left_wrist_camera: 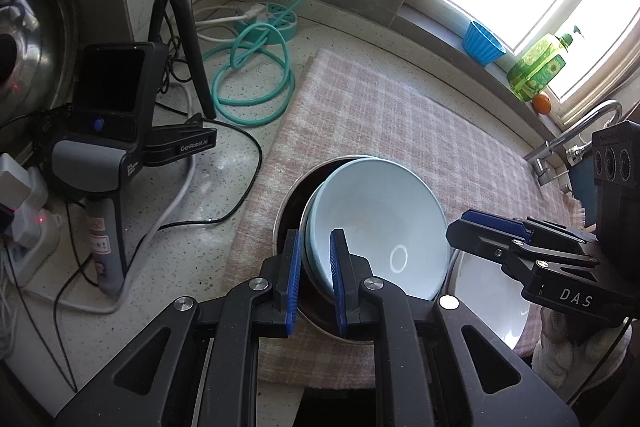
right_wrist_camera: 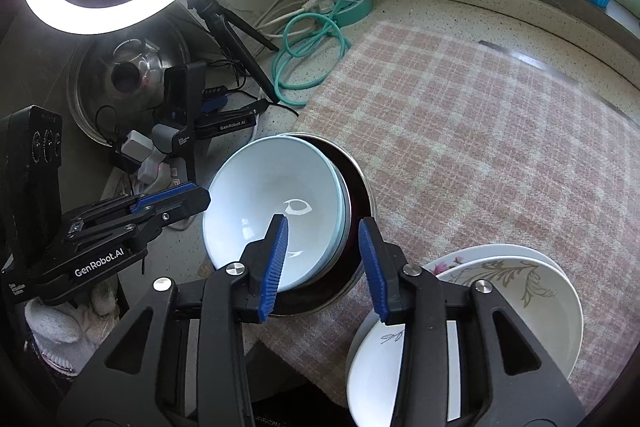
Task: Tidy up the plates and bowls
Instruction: 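Open the right gripper to release the pale blue bowl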
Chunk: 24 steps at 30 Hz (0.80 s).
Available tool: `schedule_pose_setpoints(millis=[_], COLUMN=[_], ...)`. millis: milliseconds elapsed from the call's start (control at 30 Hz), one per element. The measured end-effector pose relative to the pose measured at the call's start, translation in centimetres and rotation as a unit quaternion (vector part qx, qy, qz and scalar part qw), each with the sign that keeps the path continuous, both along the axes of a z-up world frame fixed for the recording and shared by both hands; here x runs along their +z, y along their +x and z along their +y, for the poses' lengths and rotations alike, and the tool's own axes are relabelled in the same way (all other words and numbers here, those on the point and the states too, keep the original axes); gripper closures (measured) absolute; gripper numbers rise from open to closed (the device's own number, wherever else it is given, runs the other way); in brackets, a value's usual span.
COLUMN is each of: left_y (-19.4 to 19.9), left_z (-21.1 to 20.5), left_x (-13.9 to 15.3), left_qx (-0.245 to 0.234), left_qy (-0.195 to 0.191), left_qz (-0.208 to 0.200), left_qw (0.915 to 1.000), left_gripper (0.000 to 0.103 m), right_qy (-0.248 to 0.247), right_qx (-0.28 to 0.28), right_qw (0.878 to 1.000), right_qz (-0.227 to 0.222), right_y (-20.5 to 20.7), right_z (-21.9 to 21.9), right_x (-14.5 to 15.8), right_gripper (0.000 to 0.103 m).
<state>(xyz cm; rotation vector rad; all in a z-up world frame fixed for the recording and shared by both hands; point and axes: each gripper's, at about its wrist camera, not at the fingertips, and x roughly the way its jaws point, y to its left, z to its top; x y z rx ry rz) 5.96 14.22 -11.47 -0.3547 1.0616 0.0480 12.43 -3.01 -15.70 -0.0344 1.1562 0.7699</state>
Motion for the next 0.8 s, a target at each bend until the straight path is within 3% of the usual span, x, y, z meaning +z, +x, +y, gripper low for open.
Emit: schedule_pose_setpoints(millis=[67, 133, 200, 333, 467, 800], left_y=[-0.3, -0.7, -1.4, -2.1, -2.2, -2.1], left_z=[0.6, 1.2, 1.6, 1.7, 2.3, 3.4], left_x=[0.5, 1.0, 1.5, 1.7, 0.7, -2.1], left_qx=[0.009, 0.019, 0.027, 0.026, 0.029, 0.044], left_qy=[0.004, 0.012, 0.031, 0.062, 0.053, -0.030], left_qz=[-0.008, -0.022, -0.037, -0.047, -0.034, -0.006], left_qw=[0.9999, 0.9995, 0.9985, 0.9966, 0.9976, 0.9986], left_gripper=[0.084, 0.069, 0.068, 0.051, 0.051, 0.055], right_qy=[0.003, 0.012, 0.020, 0.010, 0.004, 0.008], right_qx=[-0.007, -0.021, -0.032, -0.046, -0.056, -0.053], right_qw=[1.000, 1.000, 0.999, 0.999, 0.998, 0.998], right_qz=[-0.012, -0.018, -0.021, -0.022, -0.009, 0.013], right_y=[0.1, 0.4, 0.8, 1.5, 2.0, 1.9], right_z=[-0.7, -1.6, -2.5, -3.6, -4.3, -3.6], right_x=[0.5, 1.0, 1.1, 0.6, -0.4, -1.8], right_gripper=[0.053, 0.044, 0.040, 0.031, 0.031, 0.031])
